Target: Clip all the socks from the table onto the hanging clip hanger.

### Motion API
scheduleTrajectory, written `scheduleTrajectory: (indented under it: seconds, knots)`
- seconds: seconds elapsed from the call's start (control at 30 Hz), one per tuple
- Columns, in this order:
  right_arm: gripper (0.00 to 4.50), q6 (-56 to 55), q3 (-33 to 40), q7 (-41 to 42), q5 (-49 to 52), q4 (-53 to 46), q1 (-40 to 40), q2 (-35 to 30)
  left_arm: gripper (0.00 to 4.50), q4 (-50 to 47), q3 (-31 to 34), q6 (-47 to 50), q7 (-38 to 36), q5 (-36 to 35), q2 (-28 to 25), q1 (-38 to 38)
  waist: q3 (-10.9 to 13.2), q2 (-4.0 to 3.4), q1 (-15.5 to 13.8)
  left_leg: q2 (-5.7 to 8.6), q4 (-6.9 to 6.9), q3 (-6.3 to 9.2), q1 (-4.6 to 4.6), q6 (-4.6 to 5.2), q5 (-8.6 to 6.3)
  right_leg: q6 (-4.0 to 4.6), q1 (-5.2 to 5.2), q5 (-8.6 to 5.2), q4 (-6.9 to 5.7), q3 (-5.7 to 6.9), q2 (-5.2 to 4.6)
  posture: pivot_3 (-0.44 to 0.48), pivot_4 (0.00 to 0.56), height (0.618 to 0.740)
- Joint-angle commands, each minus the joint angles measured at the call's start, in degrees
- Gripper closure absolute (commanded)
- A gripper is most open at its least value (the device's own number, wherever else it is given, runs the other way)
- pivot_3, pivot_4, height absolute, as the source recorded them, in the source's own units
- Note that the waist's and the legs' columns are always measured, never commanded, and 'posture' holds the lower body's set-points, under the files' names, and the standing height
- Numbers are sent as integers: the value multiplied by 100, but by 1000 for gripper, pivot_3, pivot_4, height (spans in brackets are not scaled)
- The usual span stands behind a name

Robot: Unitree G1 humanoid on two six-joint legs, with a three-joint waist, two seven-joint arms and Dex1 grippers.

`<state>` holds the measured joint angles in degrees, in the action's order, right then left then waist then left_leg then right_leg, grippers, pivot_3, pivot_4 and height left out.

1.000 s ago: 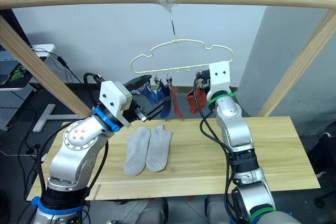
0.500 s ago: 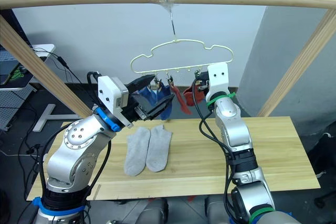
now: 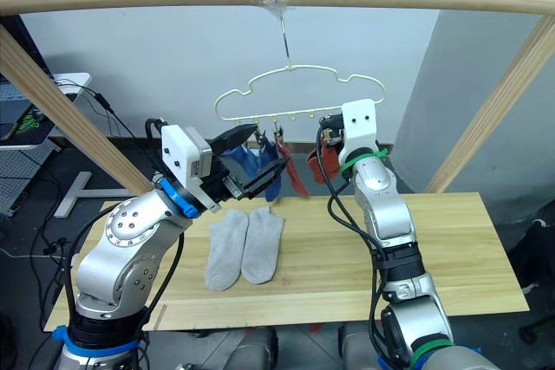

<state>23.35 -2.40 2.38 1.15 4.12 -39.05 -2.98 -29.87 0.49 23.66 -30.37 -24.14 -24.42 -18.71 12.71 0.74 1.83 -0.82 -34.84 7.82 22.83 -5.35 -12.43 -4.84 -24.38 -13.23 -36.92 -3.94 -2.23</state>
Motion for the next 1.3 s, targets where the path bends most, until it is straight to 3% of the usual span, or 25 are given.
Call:
scheduleTrajectory:
  seconds: [0.03, 0.1, 0.23, 0.33, 0.5, 0.77, 0.87, 1.03, 1.3]
  knots:
    - [2765, -138, 2, -4, -54, -82, -133, 10, 401, -255, 86, -17, 48, -54, -22, -31, 0, 0, 0, 0, 0, 0, 0, 0, 0, 0, 0, 0, 0, 0, 0, 124, 211, 740]
    - [2931, -119, 4, -17, -67, -74, -133, 6, 401, -263, 83, -14, 45, -55, -25, -24, 0, 0, 0, 0, 0, 0, 0, 0, 0, 0, 0, 0, 0, 0, 0, 124, 211, 740]
    - [3974, -126, 2, -19, -110, -56, -126, -17, 401, -267, 80, -9, 50, -57, -23, -25, 0, 0, 0, 0, 0, 0, 0, 0, 0, 0, 0, 0, 0, 0, 0, 124, 211, 740]
    - [4473, -131, 18, 0, -121, -75, -94, -45, 401, -276, 67, -9, 54, -60, -13, -14, 0, 0, 0, 0, 0, 0, 0, 0, 0, 2, 0, -1, 0, 0, 0, 124, 211, 740]
    - [4473, -104, 63, 153, -83, -149, -66, -181, 401, -256, -51, 96, 58, -34, -25, 89, 0, 0, 0, 0, 0, 0, 0, 0, 0, 2, 0, -2, 0, 0, 0, 121, 213, 740]
    - [4473, 162, 138, 500, 40, -157, -192, -525, 401, 371, -351, 667, 517, 410, 34, 1059, 3, 0, 0, 0, 0, 1, -1, 0, 0, 13, 1, -8, 0, 0, 0, 100, 220, 740]
    - [4500, 372, 147, 575, 69, -299, -147, -575, 11, 1436, -472, 431, 760, 771, 297, 1290, 3, 0, 3, 0, -2, -1, -5, 0, 0, 17, 3, -10, -1, -1, 0, 84, 230, 740]
    - [4500, 548, 121, 548, 84, -389, -17, -489, 11, 3091, -732, -242, 1405, 1571, 908, 913, 6, 3, -28, 1, -2, 2, -1, 0, 0, 14, 2, -9, 2, 2, -1, 82, 232, 740]
    - [4500, 692, 154, 526, 51, -529, 23, -442, 11, 4583, -721, -568, 1603, 1954, 1387, 336, 8, 7, -13, 2, 0, 3, -1, 0, 0, -7, 1, 3, 1, 4, -1, 72, 233, 740]
